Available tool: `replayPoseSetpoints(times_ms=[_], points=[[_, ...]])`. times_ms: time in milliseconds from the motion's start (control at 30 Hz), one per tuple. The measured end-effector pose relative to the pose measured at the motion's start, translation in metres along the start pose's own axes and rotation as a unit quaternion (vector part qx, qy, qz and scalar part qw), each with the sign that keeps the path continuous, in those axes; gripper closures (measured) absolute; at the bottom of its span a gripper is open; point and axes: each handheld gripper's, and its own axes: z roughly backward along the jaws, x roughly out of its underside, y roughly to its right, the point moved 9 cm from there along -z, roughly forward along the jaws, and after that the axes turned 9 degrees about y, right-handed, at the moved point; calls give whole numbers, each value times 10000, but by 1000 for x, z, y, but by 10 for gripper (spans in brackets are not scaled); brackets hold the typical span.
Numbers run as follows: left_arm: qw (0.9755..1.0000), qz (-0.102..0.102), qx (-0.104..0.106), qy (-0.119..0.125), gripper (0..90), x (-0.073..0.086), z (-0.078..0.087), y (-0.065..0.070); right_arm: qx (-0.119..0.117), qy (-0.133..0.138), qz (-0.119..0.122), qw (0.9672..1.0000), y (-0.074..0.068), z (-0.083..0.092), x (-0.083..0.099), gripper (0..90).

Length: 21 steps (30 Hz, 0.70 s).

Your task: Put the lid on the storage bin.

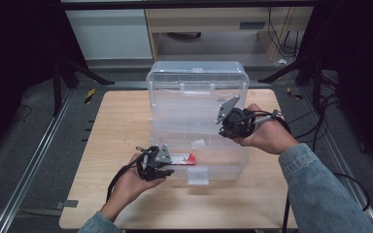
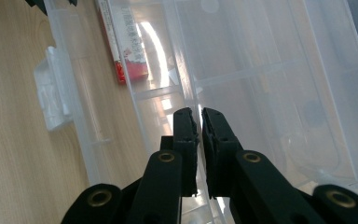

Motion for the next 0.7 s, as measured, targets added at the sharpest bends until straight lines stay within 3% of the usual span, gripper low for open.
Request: replayPoseSetpoints(times_ms=[533,667,700], points=[[9999,15,66,77,690,0,0,1,-107,32,7,9999,-12,0,6,848],[10000,-19,22,57,677,1,0,0,-82,50,-23,10000,-13,-1,7,844],[10000,5,-81,41,631,1,-1,-1,-78,48,-15,10000,-13,0,7,843]])
